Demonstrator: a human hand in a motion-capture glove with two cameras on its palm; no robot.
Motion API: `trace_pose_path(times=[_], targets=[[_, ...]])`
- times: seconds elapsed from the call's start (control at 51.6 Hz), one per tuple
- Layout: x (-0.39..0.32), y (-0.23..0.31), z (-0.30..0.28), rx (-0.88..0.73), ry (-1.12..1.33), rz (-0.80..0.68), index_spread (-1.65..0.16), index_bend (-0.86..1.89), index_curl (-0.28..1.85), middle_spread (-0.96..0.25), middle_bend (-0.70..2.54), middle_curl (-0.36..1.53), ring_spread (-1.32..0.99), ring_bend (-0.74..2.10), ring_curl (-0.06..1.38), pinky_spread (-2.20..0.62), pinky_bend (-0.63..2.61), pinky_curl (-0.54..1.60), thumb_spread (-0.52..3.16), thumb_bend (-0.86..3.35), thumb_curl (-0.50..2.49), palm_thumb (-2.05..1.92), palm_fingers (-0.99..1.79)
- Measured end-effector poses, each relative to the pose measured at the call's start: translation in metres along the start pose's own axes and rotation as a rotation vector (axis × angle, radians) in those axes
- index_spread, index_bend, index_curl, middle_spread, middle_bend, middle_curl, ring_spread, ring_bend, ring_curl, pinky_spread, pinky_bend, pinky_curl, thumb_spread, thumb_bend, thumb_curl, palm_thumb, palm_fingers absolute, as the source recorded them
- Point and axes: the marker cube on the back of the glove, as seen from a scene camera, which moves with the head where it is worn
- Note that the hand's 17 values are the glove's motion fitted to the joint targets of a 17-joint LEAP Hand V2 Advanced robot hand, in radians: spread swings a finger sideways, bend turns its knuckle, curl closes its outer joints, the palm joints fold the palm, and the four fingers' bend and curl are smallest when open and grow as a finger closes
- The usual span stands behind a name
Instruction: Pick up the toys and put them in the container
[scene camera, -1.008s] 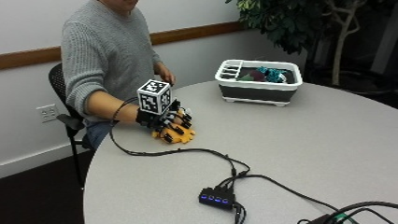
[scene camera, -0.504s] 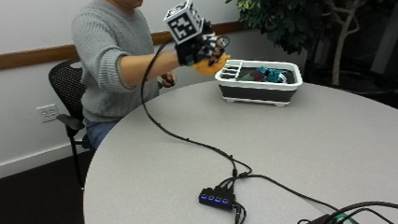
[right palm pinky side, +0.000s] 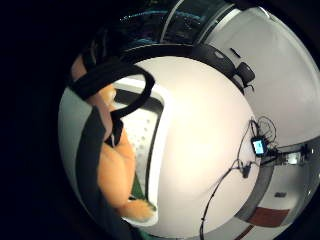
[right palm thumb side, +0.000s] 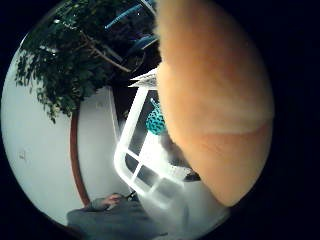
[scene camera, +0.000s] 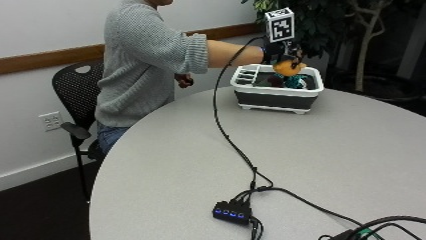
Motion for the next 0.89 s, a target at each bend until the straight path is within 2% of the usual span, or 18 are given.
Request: trace_pose_path(times=[0.078,0.116,0.136,0.155,0.175,0.213,0.349,0.446,0.543,0.679,0.892], targets=[[0.006,0.005,0.026,-0.112,-0.023,0.055,-0.44,0.47,0.77,-0.24,0.66,0.63,-0.56,0.93,0.74,-0.38,1.12,0.48,0.65,0.14,0.89,0.58,0.56],[0.01,0.011,0.039,-0.195,-0.028,0.077,-0.41,0.31,0.73,-0.24,0.53,0.6,-0.51,0.89,0.73,-0.32,1.13,0.49,0.8,0.08,0.86,0.43,0.16],[0.012,0.015,0.044,-0.226,-0.033,0.082,-0.39,0.25,0.73,-0.23,0.44,0.58,-0.47,0.8,0.73,-0.26,1.19,0.54,0.88,0.04,0.82,0.37,-0.17],[0.014,0.019,0.048,-0.246,-0.04,0.084,-0.38,0.24,0.74,-0.22,0.42,0.57,-0.44,0.8,0.74,-0.24,1.21,0.54,0.92,0.03,0.81,0.36,-0.17],[0.016,0.023,0.049,-0.255,-0.05,0.085,-0.37,0.15,0.7,-0.2,0.35,0.54,-0.4,0.67,0.7,-0.2,1.22,0.53,0.95,-0.02,0.77,0.29,-0.4],[0.02,0.031,0.049,-0.247,-0.067,0.085,-0.37,0.09,0.62,-0.17,0.27,0.5,-0.33,0.5,0.64,-0.14,1.16,0.49,1.01,-0.05,0.72,0.21,-0.49],[0.043,0.085,0.027,-0.165,-0.143,0.067,-0.33,0.06,0.47,-0.14,0.14,0.43,-0.2,0.27,0.52,-0.03,1.04,0.42,1.17,-0.05,0.59,0.05,-0.35],[0.073,0.152,0.0,-0.091,-0.183,0.06,-0.33,0.09,0.42,-0.13,0.12,0.39,-0.15,0.22,0.49,0.01,0.98,0.39,1.26,-0.02,0.54,0.01,-0.27],[0.108,0.233,-0.015,-0.085,-0.181,0.073,-0.33,0.11,0.39,-0.13,0.13,0.36,-0.12,0.21,0.47,0.03,0.93,0.37,1.33,-0.01,0.5,0.01,-0.2],[0.164,0.33,-0.047,-0.036,-0.182,0.17,-0.34,0.14,0.36,-0.13,0.13,0.33,-0.1,0.19,0.46,0.05,0.9,0.36,1.4,0.0,0.46,0.01,-0.16],[0.213,0.393,-0.096,0.05,-0.136,0.228,-0.35,0.17,0.35,-0.13,0.13,0.3,-0.09,0.19,0.45,0.06,0.87,0.35,1.45,0.0,0.41,0.02,-0.11]])
